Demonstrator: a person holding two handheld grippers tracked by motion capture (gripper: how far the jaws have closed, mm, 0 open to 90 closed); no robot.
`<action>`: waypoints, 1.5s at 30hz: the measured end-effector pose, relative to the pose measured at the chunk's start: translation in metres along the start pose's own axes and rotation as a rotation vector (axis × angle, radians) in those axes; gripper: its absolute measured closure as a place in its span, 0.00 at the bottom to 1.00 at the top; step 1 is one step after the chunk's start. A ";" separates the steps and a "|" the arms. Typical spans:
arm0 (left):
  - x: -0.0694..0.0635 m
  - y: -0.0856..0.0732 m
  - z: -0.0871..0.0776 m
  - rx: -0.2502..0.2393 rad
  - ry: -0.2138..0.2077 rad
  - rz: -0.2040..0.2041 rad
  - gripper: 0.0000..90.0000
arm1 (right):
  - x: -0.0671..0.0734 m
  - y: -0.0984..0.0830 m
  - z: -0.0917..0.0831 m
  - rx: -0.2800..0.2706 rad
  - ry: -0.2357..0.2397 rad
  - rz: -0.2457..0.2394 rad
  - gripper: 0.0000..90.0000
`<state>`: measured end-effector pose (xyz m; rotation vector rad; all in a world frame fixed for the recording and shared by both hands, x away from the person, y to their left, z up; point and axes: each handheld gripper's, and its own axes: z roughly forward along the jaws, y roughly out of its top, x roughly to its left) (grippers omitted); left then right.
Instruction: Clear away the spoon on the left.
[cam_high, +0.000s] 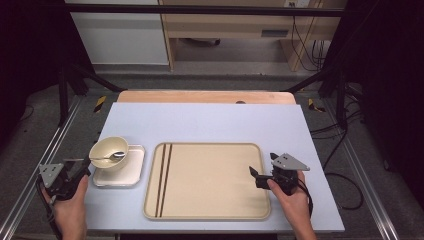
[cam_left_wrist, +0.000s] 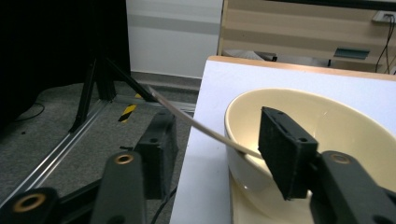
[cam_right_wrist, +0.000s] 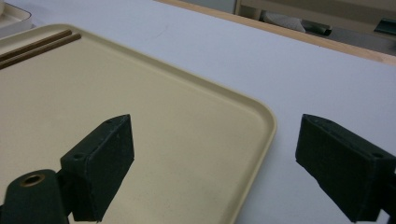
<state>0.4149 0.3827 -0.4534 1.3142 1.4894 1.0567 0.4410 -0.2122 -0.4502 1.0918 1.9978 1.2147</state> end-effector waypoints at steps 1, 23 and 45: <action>0.000 0.001 0.000 -0.003 -0.003 -0.004 0.57 | 0.000 0.000 0.000 0.000 -0.001 -0.002 0.13; -0.016 0.043 -0.002 -0.125 -0.151 0.103 0.99 | -0.001 -0.003 0.003 0.007 0.014 0.008 0.13; -0.025 0.067 -0.013 -0.177 -0.184 0.143 0.99 | -0.003 -0.004 0.002 -0.001 0.009 0.016 0.12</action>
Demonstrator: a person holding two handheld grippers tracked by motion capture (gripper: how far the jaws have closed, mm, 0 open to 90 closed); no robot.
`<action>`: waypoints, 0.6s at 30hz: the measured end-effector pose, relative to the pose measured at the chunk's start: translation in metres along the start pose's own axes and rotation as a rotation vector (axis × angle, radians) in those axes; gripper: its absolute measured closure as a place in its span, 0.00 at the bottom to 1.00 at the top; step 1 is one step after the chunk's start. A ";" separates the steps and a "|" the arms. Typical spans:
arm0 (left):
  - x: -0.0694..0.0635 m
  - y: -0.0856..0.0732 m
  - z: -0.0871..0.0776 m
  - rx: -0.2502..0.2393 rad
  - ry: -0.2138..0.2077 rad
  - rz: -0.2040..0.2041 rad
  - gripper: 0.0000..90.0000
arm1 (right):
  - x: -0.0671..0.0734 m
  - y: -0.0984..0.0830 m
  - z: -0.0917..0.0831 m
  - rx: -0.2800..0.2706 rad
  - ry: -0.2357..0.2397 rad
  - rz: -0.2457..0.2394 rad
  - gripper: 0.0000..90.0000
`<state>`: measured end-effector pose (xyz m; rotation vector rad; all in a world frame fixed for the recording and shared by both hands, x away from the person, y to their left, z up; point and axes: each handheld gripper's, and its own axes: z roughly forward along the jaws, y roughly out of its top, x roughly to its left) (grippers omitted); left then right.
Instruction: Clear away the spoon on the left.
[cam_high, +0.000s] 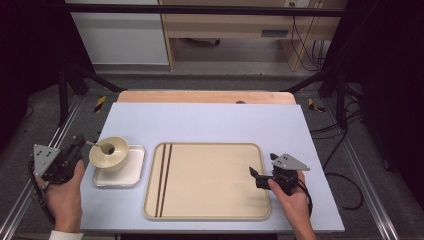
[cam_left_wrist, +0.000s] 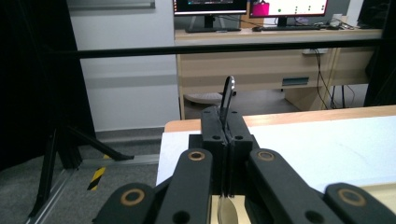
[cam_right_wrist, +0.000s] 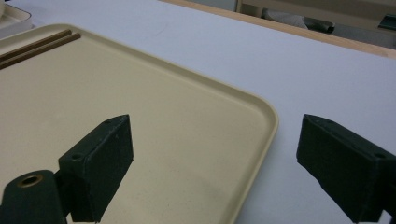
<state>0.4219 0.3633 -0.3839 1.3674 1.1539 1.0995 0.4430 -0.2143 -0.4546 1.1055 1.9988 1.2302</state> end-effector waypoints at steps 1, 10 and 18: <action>-0.001 0.002 -0.001 -0.005 -0.002 0.003 0.99 | 0.000 0.000 0.000 -0.002 -0.001 -0.004 0.12; -0.010 0.016 -0.008 -0.031 -0.045 0.014 0.99 | 0.000 0.000 -0.001 -0.007 -0.004 -0.006 0.12; -0.020 0.028 -0.013 -0.050 -0.092 0.011 0.99 | 0.000 0.000 -0.001 -0.013 -0.006 -0.005 0.12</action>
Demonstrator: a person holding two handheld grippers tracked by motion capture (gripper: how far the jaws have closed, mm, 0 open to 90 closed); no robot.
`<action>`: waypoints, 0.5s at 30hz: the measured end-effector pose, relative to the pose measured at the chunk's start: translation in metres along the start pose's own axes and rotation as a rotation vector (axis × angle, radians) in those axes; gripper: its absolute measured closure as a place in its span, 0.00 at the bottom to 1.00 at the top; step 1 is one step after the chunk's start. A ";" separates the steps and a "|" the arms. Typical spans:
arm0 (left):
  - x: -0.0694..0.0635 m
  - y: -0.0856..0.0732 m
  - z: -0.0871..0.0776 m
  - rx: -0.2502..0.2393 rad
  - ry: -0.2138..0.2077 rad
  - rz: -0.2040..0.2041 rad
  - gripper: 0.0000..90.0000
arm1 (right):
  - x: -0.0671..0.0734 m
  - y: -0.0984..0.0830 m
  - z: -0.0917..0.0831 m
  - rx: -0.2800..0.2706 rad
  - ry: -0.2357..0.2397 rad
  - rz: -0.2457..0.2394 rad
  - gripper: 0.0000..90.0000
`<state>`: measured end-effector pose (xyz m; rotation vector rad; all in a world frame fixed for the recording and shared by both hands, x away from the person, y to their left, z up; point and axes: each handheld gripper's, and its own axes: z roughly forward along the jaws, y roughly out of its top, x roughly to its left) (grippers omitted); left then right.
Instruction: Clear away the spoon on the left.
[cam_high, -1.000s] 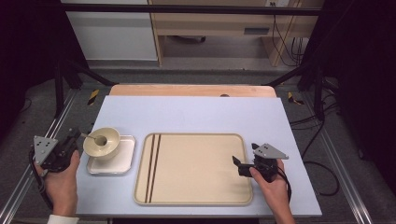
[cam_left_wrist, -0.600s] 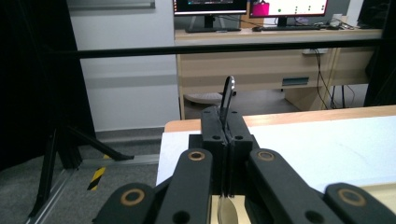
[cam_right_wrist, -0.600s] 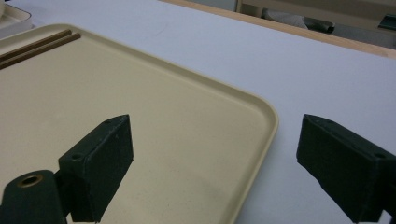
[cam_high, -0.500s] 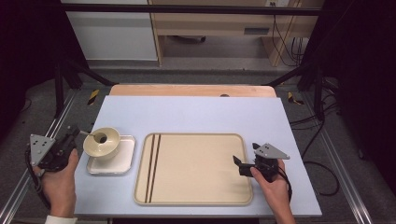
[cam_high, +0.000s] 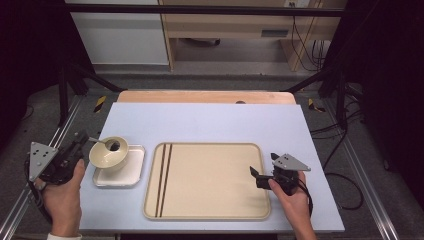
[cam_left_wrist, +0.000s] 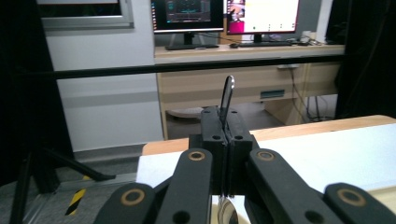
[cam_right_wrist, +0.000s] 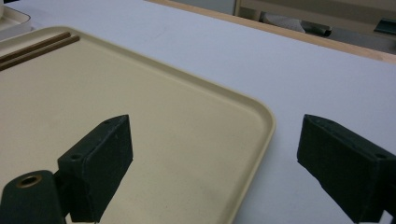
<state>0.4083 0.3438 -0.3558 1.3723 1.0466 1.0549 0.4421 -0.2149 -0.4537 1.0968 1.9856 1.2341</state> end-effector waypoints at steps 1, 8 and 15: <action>-0.004 0.003 -0.001 -0.004 -0.018 0.002 0.99 | 0.000 0.000 0.000 -0.001 -0.002 -0.001 0.12; -0.017 0.011 0.000 -0.007 -0.087 -0.006 0.99 | 0.000 0.000 -0.001 -0.006 -0.004 -0.001 0.12; -0.036 0.013 0.004 0.003 -0.164 -0.014 0.99 | -0.001 0.001 -0.002 -0.011 -0.009 -0.003 0.12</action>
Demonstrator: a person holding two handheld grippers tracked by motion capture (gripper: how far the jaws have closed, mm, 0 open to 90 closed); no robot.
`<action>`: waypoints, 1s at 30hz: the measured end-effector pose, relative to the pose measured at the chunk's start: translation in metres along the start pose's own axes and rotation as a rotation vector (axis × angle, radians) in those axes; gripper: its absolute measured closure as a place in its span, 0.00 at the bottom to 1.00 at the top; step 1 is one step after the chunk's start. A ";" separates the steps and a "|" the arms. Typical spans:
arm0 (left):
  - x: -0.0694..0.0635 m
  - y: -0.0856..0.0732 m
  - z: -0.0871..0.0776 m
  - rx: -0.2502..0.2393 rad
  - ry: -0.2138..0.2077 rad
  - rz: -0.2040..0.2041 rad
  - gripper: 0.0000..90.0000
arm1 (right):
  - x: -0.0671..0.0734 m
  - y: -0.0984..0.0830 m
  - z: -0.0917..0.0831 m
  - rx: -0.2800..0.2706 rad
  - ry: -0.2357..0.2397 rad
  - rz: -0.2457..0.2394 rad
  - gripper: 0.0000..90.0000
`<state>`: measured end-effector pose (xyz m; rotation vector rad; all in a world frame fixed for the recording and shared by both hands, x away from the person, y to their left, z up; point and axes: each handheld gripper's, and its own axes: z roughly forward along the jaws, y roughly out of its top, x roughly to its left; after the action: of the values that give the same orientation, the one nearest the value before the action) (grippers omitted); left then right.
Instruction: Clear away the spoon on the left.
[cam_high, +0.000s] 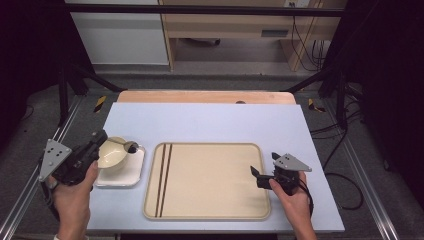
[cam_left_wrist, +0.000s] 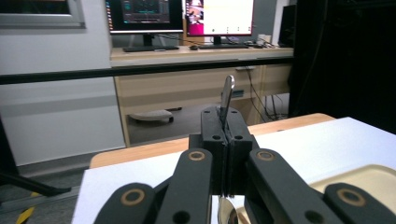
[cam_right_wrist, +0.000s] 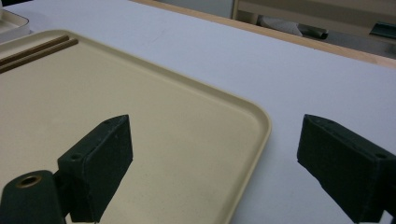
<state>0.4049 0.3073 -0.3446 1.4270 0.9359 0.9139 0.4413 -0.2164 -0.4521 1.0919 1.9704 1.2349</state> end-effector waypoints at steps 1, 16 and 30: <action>0.000 0.000 0.000 0.000 0.000 0.000 0.99 | 0.000 0.000 0.000 0.000 0.000 0.000 0.12; -0.028 -0.006 0.019 0.049 -0.117 -0.010 0.99 | -0.001 0.000 -0.001 -0.004 -0.002 0.001 0.12; -0.054 -0.019 0.027 0.115 -0.240 -0.023 0.99 | -0.002 0.000 -0.002 -0.008 -0.004 0.005 0.12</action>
<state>0.4084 0.2481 -0.3661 1.5815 0.8329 0.6632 0.4408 -0.2190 -0.4509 1.0948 1.9596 1.2412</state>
